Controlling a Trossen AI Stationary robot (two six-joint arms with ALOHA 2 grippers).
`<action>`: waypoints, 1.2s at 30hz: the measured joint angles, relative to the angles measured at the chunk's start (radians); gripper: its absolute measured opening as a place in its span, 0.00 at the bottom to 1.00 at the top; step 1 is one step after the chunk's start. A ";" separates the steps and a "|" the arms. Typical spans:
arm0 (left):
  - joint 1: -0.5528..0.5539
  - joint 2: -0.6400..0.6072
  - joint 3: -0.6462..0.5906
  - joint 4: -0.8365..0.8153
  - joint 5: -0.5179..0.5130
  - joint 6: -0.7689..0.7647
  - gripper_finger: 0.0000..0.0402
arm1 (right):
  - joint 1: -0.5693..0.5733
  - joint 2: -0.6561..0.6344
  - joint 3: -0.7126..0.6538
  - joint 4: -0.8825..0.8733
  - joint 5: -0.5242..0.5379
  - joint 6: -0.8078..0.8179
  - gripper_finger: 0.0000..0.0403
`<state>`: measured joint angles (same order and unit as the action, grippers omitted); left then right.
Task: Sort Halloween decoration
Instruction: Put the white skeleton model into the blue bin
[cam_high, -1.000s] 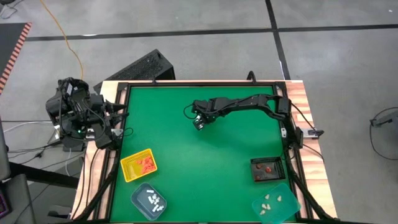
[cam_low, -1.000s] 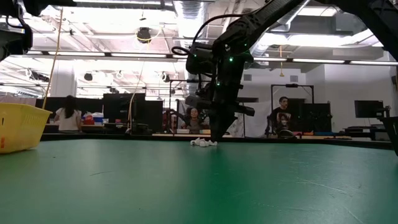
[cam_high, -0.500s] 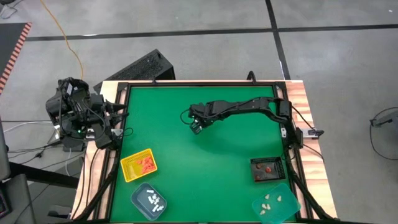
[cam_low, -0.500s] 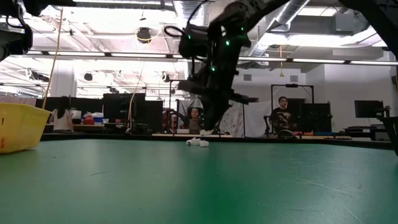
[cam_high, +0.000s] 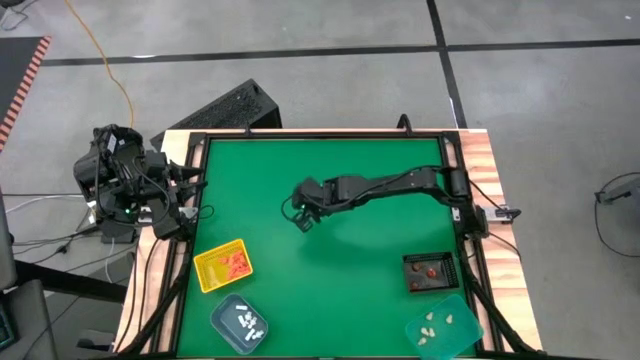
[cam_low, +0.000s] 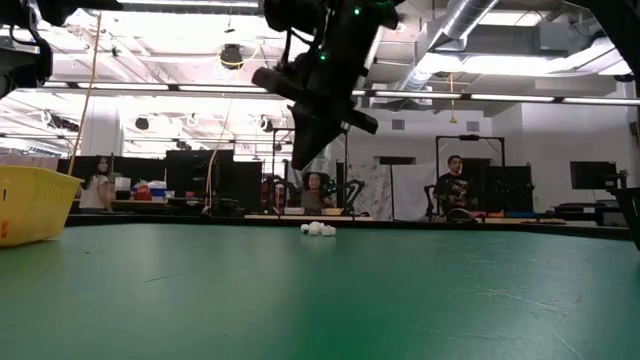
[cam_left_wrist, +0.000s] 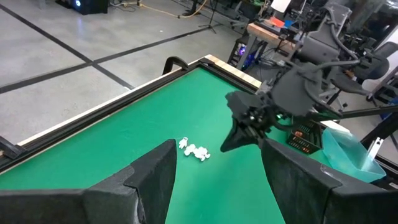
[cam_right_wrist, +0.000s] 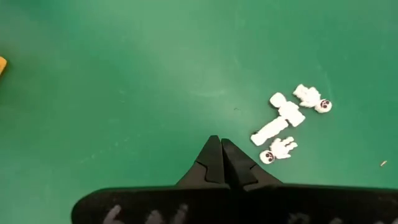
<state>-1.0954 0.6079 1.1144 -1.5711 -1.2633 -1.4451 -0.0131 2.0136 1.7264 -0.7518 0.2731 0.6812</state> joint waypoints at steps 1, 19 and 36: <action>0.000 0.000 0.000 0.000 0.000 0.000 0.56 | 0.004 0.000 0.000 -0.003 0.009 0.003 0.00; 0.000 0.000 0.000 0.000 -0.007 0.019 0.56 | -0.100 0.005 -0.097 0.031 0.003 0.237 0.52; 0.000 0.000 0.000 0.000 -0.008 0.019 0.56 | -0.090 0.052 -0.153 0.179 -0.012 0.225 0.41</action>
<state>-1.0954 0.6079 1.1145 -1.5711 -1.2713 -1.4263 -0.1030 2.0653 1.5730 -0.5726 0.2608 0.9065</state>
